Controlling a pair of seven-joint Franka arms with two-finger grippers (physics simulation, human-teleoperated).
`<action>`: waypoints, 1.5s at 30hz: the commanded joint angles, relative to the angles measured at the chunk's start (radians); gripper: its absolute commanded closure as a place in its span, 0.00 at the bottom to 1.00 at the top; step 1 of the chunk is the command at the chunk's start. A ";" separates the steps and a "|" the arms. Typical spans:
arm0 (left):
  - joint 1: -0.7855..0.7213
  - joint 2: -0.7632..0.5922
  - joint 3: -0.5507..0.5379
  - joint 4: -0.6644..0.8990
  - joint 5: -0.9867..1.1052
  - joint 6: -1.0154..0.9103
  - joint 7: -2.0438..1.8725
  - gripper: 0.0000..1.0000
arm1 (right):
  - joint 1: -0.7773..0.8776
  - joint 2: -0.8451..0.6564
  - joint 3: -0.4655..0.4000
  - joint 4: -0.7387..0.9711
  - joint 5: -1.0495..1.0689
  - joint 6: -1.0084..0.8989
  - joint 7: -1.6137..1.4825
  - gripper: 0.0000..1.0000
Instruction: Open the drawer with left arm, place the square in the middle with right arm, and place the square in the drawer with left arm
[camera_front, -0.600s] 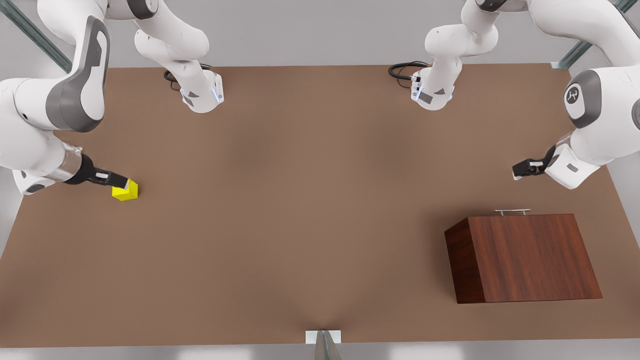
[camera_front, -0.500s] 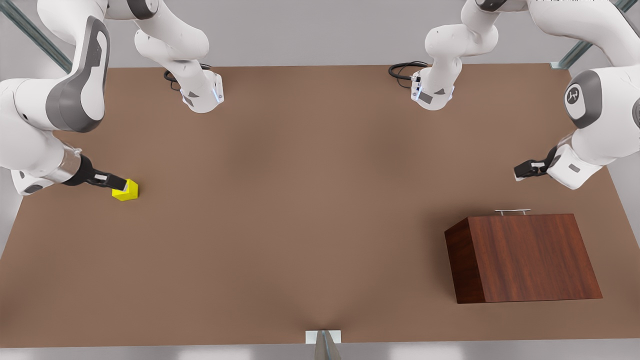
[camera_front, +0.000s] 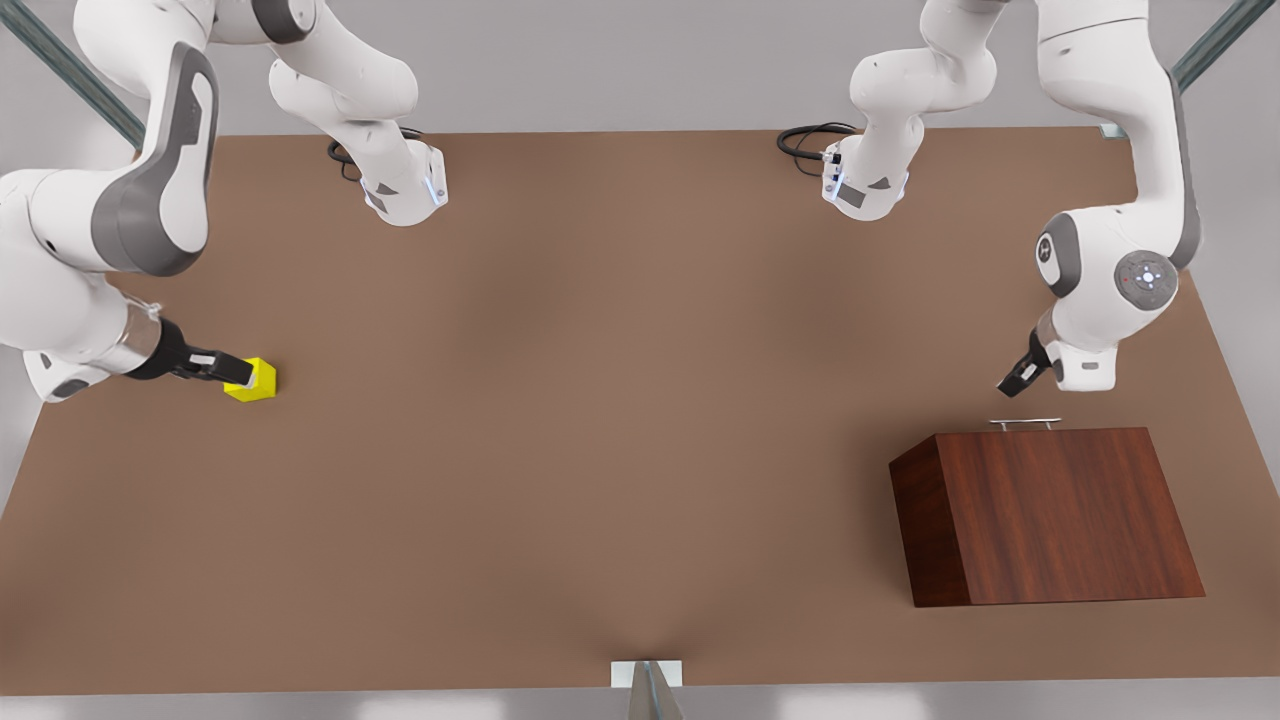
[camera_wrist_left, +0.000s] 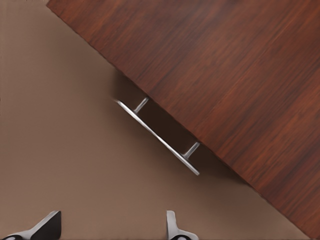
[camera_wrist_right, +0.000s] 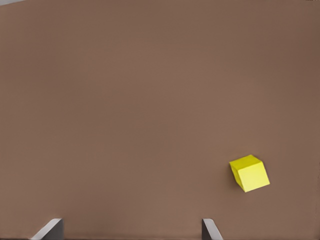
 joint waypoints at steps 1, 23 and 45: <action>-0.007 0.000 0.013 -0.022 0.079 0.303 -1.146 0.00 | -0.002 0.006 -0.004 -0.002 -0.002 -0.042 -0.387 0.00; 0.022 0.009 0.056 -0.216 0.091 0.602 -1.197 0.00 | 0.001 0.129 0.021 -0.082 -0.129 0.062 -0.541 0.00; 0.029 0.081 0.075 -0.229 0.183 0.636 -1.177 0.00 | -0.086 0.147 0.024 -0.204 -0.059 0.019 -0.059 0.00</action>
